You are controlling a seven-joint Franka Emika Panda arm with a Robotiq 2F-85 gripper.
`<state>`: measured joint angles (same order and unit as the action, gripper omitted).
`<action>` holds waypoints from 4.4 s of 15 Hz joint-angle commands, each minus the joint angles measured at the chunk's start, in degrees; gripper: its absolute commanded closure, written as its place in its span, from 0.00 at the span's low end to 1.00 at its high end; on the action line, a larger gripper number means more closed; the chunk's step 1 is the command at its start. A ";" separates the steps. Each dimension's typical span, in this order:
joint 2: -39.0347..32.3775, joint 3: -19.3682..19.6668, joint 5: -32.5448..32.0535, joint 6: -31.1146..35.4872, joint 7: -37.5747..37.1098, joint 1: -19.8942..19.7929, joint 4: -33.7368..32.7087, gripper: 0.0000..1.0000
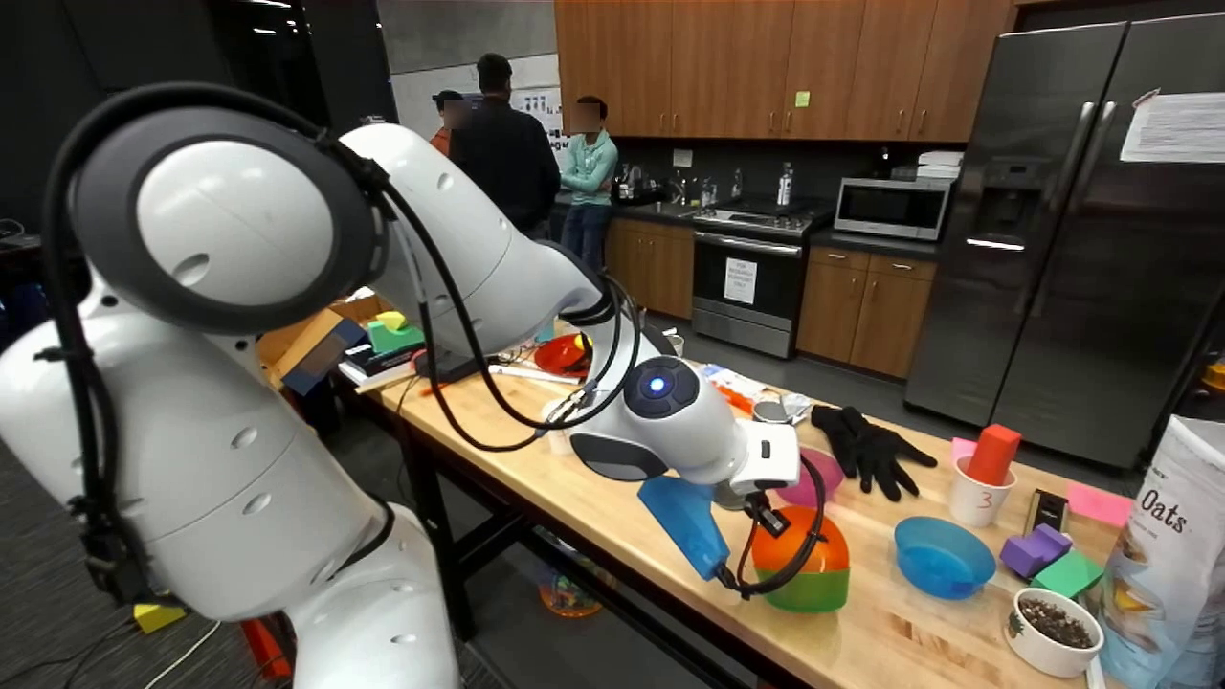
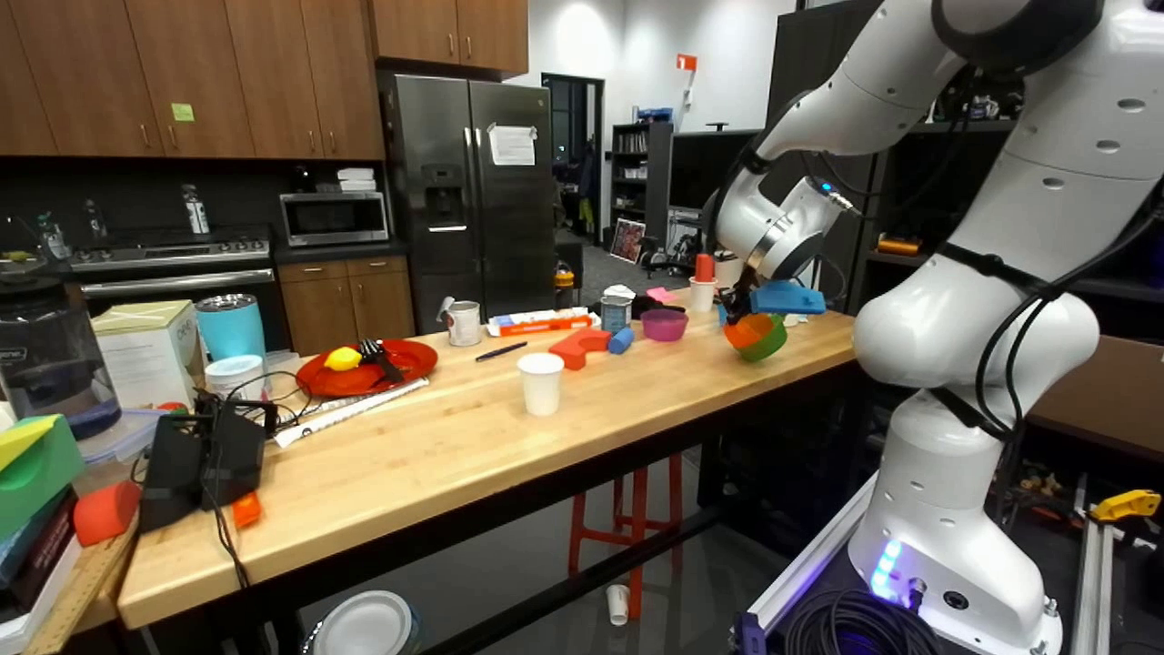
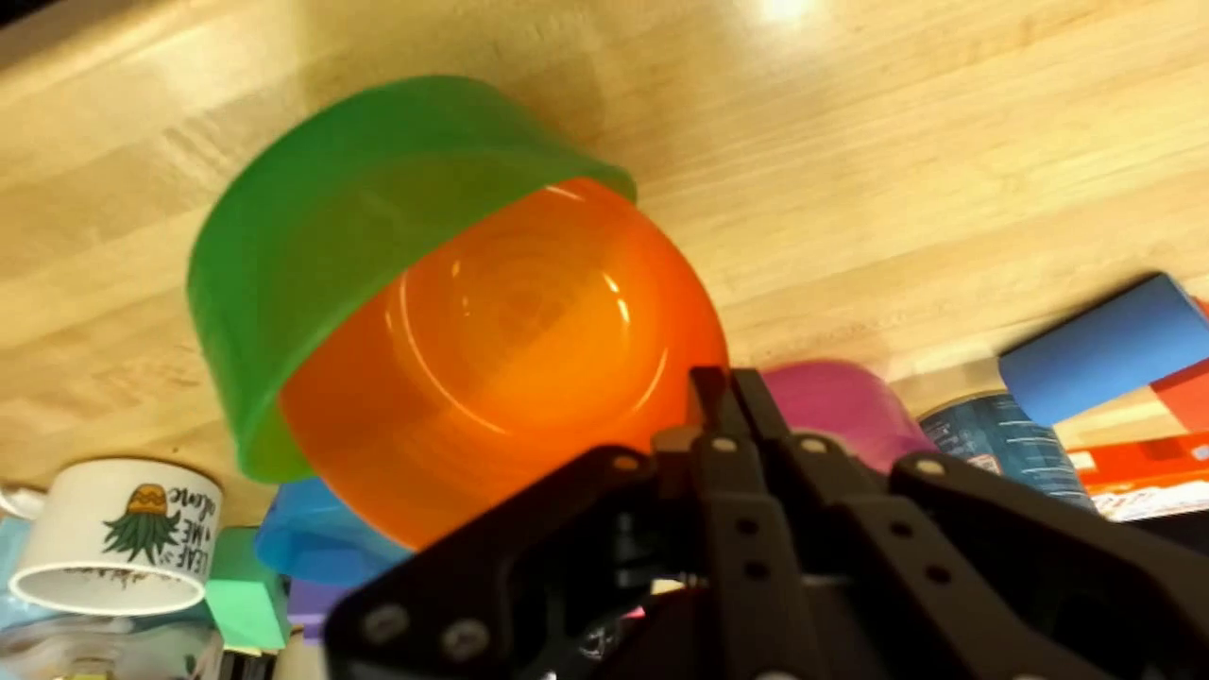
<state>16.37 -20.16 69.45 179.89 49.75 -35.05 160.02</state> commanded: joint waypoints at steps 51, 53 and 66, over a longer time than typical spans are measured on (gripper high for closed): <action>6.59 26.69 -68.27 -16.36 -64.23 14.26 -1.24 0.00; 6.98 24.70 -71.48 -14.51 -65.84 10.75 -1.21 0.00; 6.21 11.88 -88.72 -20.58 -79.12 -4.62 -4.11 0.00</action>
<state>23.49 -8.59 -17.40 159.85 -27.79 -38.77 157.08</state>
